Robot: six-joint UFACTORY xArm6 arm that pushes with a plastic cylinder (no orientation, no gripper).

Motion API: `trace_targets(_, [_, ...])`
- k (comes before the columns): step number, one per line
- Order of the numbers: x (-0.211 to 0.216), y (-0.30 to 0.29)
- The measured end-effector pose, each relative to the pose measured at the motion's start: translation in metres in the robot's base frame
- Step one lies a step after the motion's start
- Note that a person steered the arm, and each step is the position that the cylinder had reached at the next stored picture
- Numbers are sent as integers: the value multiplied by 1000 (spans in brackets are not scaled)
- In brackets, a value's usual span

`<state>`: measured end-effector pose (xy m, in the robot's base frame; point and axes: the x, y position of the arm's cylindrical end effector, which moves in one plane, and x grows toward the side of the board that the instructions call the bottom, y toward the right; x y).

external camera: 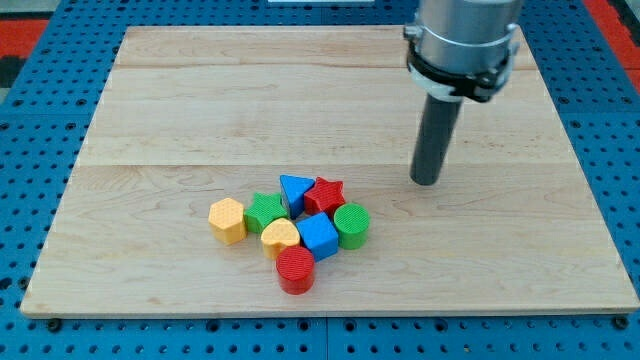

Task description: Push the green circle away from the group of blocks

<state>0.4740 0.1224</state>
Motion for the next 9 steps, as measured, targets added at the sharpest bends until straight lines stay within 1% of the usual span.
trace_targets(1, [35,19])
trace_targets(2, [70,18])
trace_targets(3, [94,-4])
trace_targets(4, [94,-20])
trace_targets(5, [94,-22])
trace_targets(8, [91,-100])
trace_targets(9, [74,-102])
